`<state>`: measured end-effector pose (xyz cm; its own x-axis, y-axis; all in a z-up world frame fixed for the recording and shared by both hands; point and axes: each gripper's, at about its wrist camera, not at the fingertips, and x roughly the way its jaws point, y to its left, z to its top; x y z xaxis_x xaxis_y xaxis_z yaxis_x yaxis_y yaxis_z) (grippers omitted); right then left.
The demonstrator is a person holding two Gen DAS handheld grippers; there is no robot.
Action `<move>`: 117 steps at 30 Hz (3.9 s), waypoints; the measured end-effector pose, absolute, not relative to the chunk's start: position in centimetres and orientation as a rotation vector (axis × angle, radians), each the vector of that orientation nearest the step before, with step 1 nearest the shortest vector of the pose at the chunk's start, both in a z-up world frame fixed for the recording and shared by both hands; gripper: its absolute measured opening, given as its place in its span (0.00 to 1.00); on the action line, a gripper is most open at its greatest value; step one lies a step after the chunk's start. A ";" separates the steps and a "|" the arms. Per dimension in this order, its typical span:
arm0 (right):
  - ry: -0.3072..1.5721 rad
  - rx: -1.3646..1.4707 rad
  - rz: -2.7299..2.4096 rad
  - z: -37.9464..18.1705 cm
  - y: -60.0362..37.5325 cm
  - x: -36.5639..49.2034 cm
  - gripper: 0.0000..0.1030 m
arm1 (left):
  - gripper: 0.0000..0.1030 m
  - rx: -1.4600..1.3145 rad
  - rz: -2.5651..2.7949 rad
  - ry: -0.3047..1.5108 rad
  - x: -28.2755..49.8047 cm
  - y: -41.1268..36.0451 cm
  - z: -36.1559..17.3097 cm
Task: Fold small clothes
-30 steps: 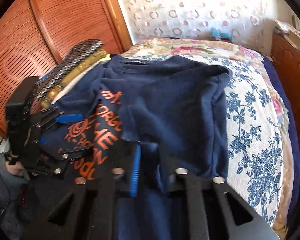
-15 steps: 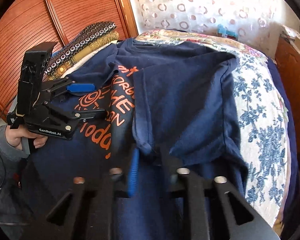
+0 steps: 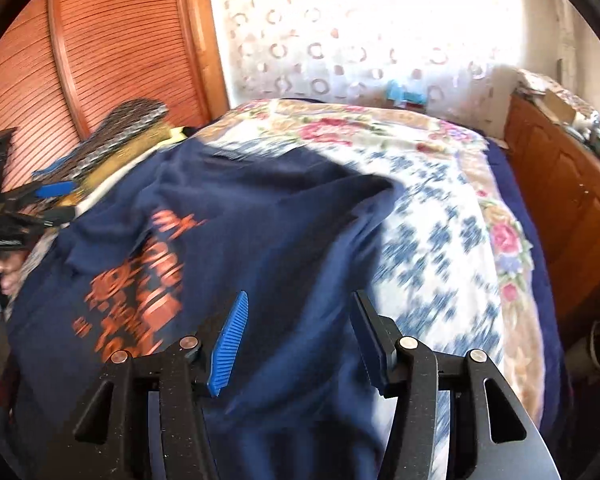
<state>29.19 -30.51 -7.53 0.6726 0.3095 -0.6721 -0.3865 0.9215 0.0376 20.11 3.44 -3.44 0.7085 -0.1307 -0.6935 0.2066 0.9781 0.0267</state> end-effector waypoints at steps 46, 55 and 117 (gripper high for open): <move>0.799 -0.138 0.304 -10.9 -29.7 41.4 0.59 | 0.04 0.119 -0.161 0.896 32.4 4.3 -4.3; 0.798 -0.129 0.312 -10.8 -29.9 41.6 0.59 | 0.04 0.095 -0.097 0.834 31.6 8.4 -1.4; 0.797 -0.118 0.415 -6.5 -33.9 6.8 0.20 | 0.04 -0.059 -0.159 0.776 -4.2 12.5 -5.3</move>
